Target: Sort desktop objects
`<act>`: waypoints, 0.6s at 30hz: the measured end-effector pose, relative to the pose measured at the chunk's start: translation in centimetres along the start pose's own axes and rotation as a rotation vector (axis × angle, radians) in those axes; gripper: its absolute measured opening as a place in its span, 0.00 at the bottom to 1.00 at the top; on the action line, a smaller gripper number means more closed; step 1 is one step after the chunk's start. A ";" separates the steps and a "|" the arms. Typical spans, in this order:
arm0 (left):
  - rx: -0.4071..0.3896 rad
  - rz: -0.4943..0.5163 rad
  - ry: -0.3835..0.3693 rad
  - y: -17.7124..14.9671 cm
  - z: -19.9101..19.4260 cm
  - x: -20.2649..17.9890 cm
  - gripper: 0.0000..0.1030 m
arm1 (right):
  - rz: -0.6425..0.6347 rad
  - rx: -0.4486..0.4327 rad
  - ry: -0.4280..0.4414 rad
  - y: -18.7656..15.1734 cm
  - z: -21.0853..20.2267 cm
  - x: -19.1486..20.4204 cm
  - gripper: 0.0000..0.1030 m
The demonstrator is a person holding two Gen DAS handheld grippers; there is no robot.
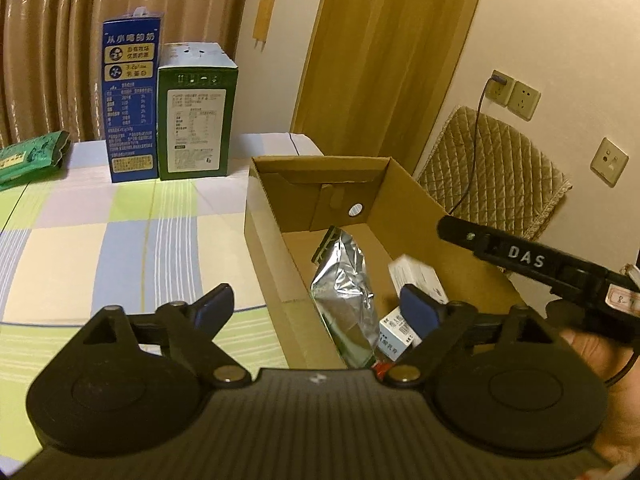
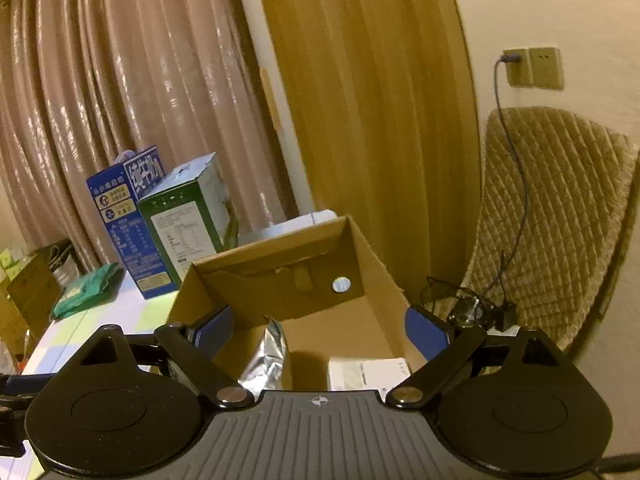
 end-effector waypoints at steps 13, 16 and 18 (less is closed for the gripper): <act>-0.044 -0.036 0.067 -3.4 -4.2 -0.3 0.99 | 0.118 -0.155 -0.009 -1.6 -9.0 -1.1 0.98; -0.048 -0.038 0.075 -4.1 -5.6 -0.9 0.99 | 0.086 -0.155 -0.015 -2.5 -11.1 -0.3 0.98; -0.051 -0.047 0.088 -4.6 -6.6 -1.3 0.99 | 0.077 -0.122 -0.017 -3.5 -12.0 0.0 0.98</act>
Point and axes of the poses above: each gripper's, at about its wrist camera, not at the fingertips, and z roughly the way its jaws point, x to its left, y to its top, the point moved 8 cm from there along z, roughly the way its jaws point, and after that the axes turned 3 degrees about x, right-handed, at the moved point
